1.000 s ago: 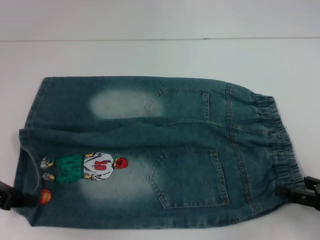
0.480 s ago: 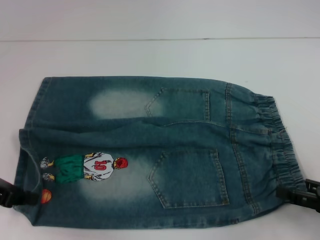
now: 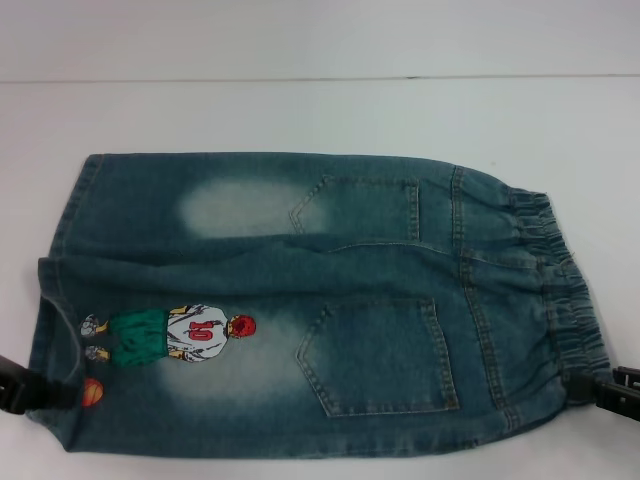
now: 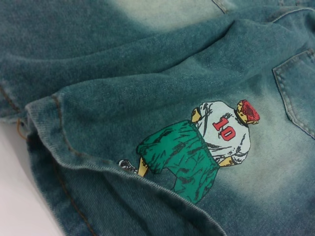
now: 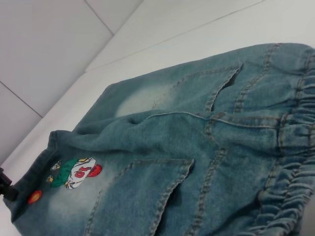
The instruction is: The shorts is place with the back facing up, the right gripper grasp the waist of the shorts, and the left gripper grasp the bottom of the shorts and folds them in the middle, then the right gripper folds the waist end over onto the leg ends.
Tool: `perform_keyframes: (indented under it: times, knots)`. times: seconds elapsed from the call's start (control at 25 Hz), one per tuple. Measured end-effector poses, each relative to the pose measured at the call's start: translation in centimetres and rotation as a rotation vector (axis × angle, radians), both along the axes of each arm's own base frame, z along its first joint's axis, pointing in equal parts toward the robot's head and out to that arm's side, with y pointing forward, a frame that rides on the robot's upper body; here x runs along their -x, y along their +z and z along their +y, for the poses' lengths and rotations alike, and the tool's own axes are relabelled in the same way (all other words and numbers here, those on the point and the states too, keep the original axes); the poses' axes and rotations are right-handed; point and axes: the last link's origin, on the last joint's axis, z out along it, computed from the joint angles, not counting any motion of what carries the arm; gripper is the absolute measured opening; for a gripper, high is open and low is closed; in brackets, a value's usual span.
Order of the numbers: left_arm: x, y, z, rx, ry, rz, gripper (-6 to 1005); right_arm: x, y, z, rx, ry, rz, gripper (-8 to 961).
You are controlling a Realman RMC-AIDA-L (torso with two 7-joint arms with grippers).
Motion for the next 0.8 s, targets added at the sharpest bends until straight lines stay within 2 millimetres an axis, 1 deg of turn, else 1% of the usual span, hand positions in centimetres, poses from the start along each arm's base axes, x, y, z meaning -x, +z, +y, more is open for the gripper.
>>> perform_keyframes:
  times: [0.2, 0.4, 0.52, 0.8]
  knots:
    - [0.02, -0.07, -0.02, 0.003, 0.003, -0.005, 20, -0.28, 0.31, -0.18, -0.005, -0.008, -0.008, 332]
    - [0.03, -0.03, -0.01, 0.003, 0.005, -0.005, 19, -0.47, 0.61, -0.20, -0.010, -0.011, -0.013, 331]
    - [0.05, -0.01, -0.01, 0.002, 0.007, -0.005, 19, -0.50, 0.70, -0.17, -0.011, -0.011, -0.015, 192]
    - [0.09, -0.20, -0.11, 0.008, 0.011, -0.011, 19, -0.23, 0.61, 0.08, -0.002, 0.003, -0.013, 109]
